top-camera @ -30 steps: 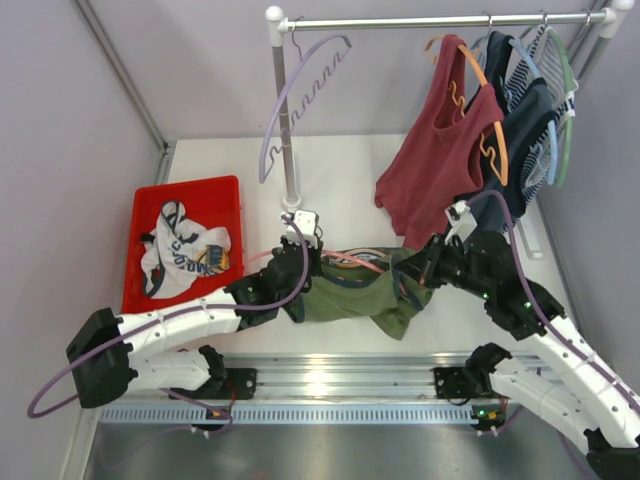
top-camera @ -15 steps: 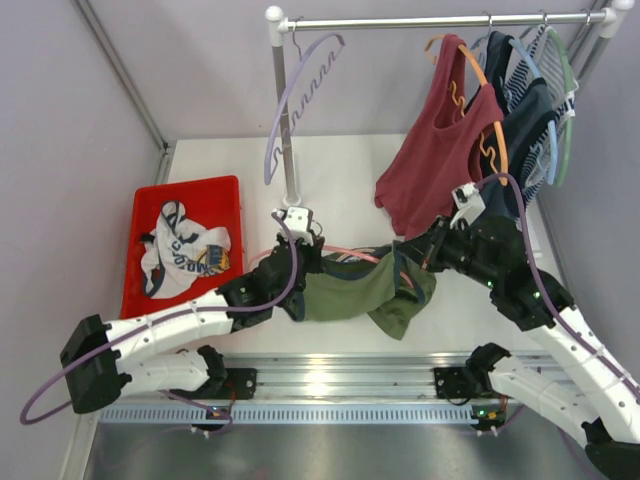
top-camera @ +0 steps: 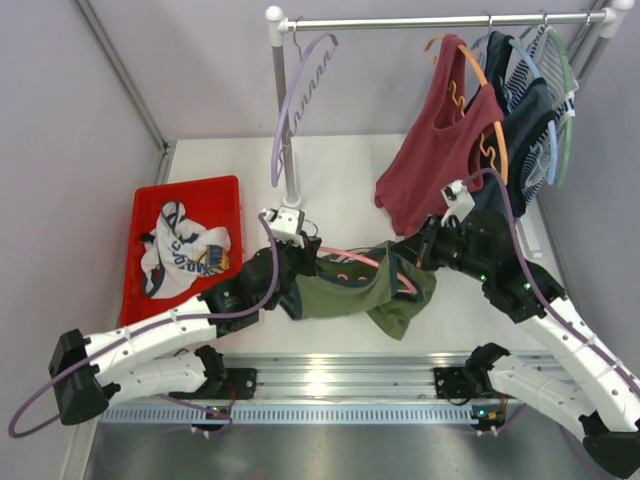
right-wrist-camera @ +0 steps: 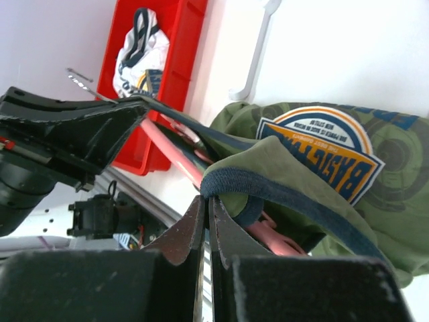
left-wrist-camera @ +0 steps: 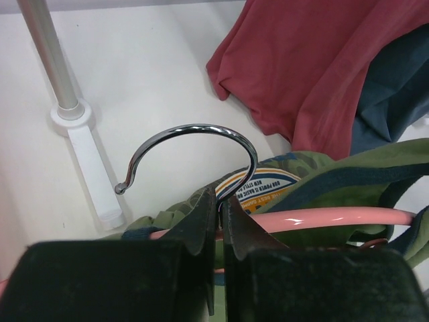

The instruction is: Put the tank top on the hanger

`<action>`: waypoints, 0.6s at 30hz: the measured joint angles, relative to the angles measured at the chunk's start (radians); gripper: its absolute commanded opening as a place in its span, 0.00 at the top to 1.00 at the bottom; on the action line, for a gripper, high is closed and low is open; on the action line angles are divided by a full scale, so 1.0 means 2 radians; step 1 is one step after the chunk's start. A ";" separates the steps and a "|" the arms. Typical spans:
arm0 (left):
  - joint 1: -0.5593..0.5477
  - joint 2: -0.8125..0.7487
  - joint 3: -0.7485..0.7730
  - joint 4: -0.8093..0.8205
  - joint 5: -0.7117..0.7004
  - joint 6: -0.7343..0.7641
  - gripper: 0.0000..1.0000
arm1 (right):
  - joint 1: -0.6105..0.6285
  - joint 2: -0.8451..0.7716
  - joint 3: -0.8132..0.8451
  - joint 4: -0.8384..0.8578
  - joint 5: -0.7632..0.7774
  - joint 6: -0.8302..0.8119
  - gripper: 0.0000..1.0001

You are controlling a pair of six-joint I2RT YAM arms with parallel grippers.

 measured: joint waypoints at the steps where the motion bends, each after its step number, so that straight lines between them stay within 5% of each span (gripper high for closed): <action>1: 0.000 0.002 0.000 0.000 0.003 0.000 1.00 | 0.000 0.004 0.000 0.004 -0.008 0.001 1.00; 18: 0.000 0.071 0.002 0.035 0.044 0.000 1.00 | 0.005 0.061 0.054 0.058 -0.054 0.017 1.00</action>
